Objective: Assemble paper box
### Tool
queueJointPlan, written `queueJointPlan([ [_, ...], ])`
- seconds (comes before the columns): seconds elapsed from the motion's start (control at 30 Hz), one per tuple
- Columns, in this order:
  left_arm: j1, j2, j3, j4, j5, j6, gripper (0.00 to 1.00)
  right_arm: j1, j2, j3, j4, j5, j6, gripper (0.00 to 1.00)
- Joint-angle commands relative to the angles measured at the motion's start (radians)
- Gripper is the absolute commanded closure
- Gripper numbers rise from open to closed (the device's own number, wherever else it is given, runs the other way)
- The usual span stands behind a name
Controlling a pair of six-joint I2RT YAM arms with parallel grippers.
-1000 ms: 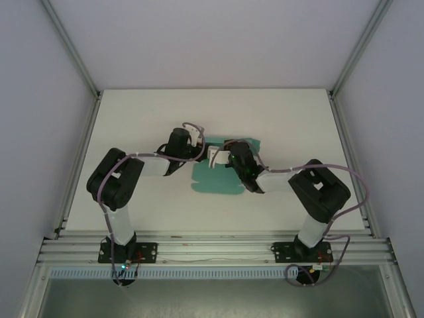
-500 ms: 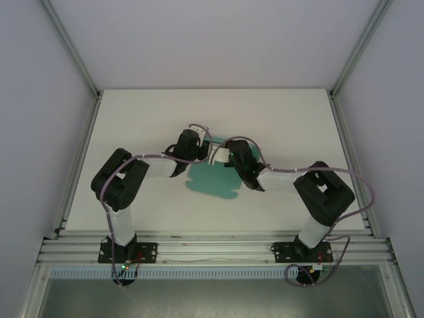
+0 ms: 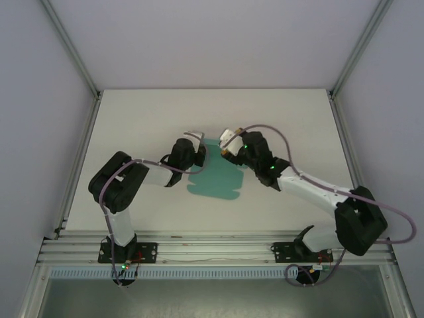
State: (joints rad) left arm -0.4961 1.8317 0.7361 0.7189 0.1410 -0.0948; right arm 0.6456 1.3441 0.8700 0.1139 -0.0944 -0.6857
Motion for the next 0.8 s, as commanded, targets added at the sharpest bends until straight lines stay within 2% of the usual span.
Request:
queueJointPlan([
  [0.0,-0.01,-0.01,-0.058,0.084,0.091,0.062,1.0,-0.096,0.012,0.1,-0.173,-0.196,0.367,0.29],
  [0.07,-0.016,-0.008,-0.062,0.099,0.119,0.073,1.0,-0.134,0.072,0.181,-0.265,-0.307,0.42,0.28],
  [0.13,-0.023,0.005,-0.076,0.147,0.155,0.092,1.0,-0.134,0.135,0.254,-0.35,-0.373,0.4,0.31],
  [0.33,-0.034,0.017,-0.066,0.122,0.186,0.102,1.0,-0.135,0.24,0.308,-0.401,-0.498,0.346,0.35],
  [0.43,-0.04,0.021,-0.061,0.103,0.183,0.115,0.99,-0.135,0.289,0.314,-0.405,-0.511,0.351,0.36],
  [0.57,-0.045,0.026,-0.066,0.095,0.17,0.11,0.99,-0.136,0.36,0.328,-0.404,-0.458,0.375,0.4],
  [0.63,-0.046,0.029,-0.069,0.092,0.157,0.104,0.94,-0.136,0.391,0.333,-0.415,-0.45,0.362,0.43],
  [0.77,-0.045,0.031,-0.071,0.073,0.096,0.078,0.9,-0.136,0.424,0.335,-0.451,-0.47,0.353,0.46],
])
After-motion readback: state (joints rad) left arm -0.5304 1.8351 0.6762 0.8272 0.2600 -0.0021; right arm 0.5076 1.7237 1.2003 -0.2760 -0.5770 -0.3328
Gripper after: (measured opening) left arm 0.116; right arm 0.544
